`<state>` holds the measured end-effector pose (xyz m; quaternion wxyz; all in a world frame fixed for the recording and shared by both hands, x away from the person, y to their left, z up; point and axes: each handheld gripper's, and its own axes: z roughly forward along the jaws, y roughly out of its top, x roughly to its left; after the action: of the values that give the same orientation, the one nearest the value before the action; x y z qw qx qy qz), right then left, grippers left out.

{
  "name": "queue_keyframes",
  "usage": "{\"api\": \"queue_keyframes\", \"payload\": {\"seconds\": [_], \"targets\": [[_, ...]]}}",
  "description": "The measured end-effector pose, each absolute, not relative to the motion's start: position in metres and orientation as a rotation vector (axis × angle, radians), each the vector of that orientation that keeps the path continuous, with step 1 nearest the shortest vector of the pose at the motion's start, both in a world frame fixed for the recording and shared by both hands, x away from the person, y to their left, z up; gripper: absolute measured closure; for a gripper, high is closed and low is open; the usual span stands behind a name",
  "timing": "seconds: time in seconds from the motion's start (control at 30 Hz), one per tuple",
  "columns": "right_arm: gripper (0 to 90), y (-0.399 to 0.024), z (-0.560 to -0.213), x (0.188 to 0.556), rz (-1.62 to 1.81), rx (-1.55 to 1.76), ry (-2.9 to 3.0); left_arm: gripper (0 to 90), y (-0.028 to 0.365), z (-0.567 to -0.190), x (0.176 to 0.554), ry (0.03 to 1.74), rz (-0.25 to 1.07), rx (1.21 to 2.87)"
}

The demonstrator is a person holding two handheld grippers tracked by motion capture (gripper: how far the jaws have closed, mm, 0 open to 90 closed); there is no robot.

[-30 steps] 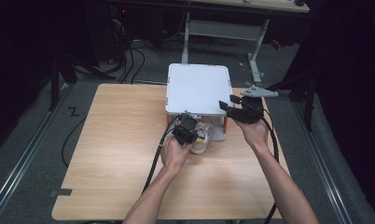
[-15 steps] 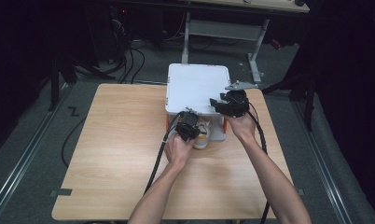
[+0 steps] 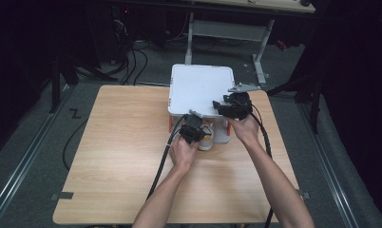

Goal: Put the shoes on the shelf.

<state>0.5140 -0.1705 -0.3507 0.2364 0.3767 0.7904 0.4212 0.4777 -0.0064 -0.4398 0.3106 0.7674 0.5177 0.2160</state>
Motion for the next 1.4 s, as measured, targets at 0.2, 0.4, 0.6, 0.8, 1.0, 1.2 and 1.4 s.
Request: {"api": "queue_keyframes", "payload": {"seconds": [0.2, 0.4, 0.6, 0.8, 1.0, 1.2, 1.4], "targets": [[47.1, -0.172, -0.351, 0.515, 1.169, 1.028, 2.174, 45.1, -0.005, -0.438, 0.477, 1.371, 0.535, 2.018], [47.2, -0.172, -0.351, 0.515, 1.171, 1.026, 2.175, 37.1, 0.001, -0.437, 0.476, 1.386, 0.525, 1.985], [47.4, -0.172, -0.351, 0.515, 1.174, 1.025, 2.179, 33.4, 0.006, -0.427, 0.470, 1.367, 0.497, 1.934], [47.5, -0.172, -0.351, 0.515, 1.174, 1.022, 2.180, 32.9, 0.014, -0.415, 0.458, 1.329, 0.523, 1.918], [47.9, -0.172, -0.350, 0.515, 1.171, 1.020, 2.181, 31.4, 0.029, -0.404, 0.433, 1.293, 0.546, 1.914], [48.4, -0.171, -0.350, 0.515, 1.169, 1.024, 2.180, 25.2, 0.036, -0.407, 0.415, 1.312, 0.511, 1.970], [48.7, -0.171, -0.350, 0.515, 1.168, 1.027, 2.178, 21.9, 0.026, -0.423, 0.404, 1.343, 0.486, 2.039]]}}
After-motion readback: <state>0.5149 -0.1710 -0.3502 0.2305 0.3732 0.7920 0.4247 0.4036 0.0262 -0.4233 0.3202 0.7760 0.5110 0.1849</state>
